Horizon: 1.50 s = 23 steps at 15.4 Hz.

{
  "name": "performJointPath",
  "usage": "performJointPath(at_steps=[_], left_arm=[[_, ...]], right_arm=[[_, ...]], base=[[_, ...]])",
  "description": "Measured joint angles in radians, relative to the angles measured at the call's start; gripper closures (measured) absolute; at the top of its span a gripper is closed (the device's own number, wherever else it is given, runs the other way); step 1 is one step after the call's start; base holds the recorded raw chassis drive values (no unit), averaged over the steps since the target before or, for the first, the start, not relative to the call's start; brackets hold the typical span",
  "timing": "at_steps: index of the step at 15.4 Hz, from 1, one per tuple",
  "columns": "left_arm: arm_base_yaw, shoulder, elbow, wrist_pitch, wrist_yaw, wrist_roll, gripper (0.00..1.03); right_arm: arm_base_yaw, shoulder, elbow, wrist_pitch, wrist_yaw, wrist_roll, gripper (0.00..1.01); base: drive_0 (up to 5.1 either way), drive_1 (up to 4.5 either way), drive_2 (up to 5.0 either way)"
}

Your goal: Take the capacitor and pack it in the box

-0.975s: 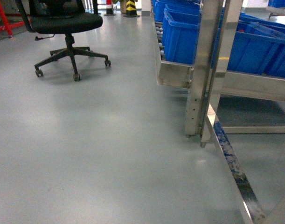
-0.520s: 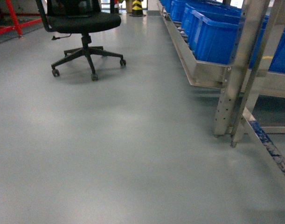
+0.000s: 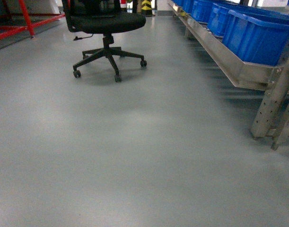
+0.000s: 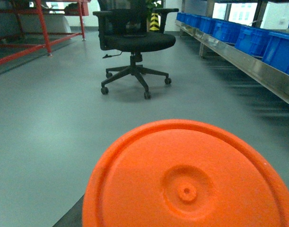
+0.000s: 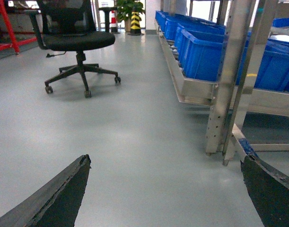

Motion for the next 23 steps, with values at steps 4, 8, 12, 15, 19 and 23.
performJointPath(at_steps=[4, 8, 12, 15, 19, 23], left_arm=[[0.0, 0.0, 0.0, -0.001, 0.0, 0.0, 0.6], [0.0, 0.0, 0.0, -0.002, 0.0, 0.0, 0.6], [0.0, 0.0, 0.0, -0.002, -0.001, 0.0, 0.6], [0.0, 0.0, 0.0, 0.0, 0.0, 0.0, 0.6], [0.0, 0.0, 0.0, 0.0, 0.0, 0.0, 0.6], [0.0, 0.0, 0.0, 0.0, 0.0, 0.0, 0.6]], right_arm=[[0.0, 0.0, 0.0, 0.0, 0.0, 0.0, 0.03], [0.0, 0.0, 0.0, -0.003, 0.0, 0.0, 0.03], [0.0, 0.0, 0.0, -0.002, 0.0, 0.0, 0.03], [0.0, 0.0, 0.0, 0.0, 0.0, 0.0, 0.03], [0.0, 0.0, 0.0, -0.004, 0.0, 0.0, 0.03], [0.0, 0.0, 0.0, 0.002, 0.0, 0.0, 0.03]], base=[[-5.0, 2.45, 2.5], [-4.9, 2.53, 2.5], [-4.9, 2.46, 2.5], [-5.0, 2.37, 2.4], [-5.0, 2.38, 2.4], [-5.0, 2.39, 2.4]])
